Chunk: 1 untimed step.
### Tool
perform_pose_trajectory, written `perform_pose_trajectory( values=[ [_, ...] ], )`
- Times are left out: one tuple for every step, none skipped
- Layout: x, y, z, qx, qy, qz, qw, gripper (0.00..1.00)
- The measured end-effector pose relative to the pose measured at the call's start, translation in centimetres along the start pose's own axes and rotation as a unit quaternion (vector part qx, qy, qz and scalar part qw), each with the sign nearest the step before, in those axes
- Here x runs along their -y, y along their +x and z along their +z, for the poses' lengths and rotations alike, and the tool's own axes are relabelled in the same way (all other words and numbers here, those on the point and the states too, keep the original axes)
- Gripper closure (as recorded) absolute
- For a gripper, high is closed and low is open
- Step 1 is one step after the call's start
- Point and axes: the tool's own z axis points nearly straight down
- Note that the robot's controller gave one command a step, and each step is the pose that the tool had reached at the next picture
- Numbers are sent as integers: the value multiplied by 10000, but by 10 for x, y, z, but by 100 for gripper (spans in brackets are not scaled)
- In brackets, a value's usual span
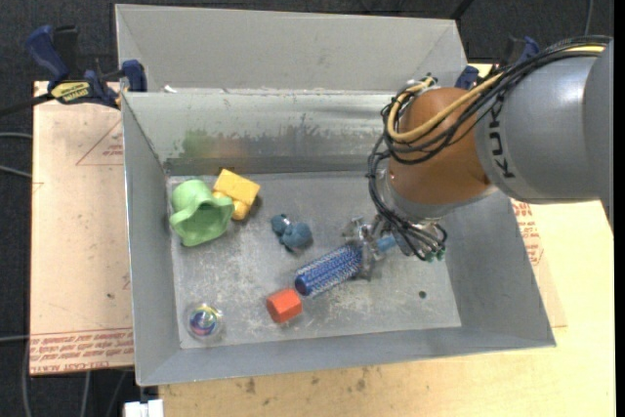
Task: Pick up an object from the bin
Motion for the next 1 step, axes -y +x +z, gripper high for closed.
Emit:
perform_pose_trajectory(
  values=[
    [-18,22,-149,45,16,-57,10000,100]
  ],
)
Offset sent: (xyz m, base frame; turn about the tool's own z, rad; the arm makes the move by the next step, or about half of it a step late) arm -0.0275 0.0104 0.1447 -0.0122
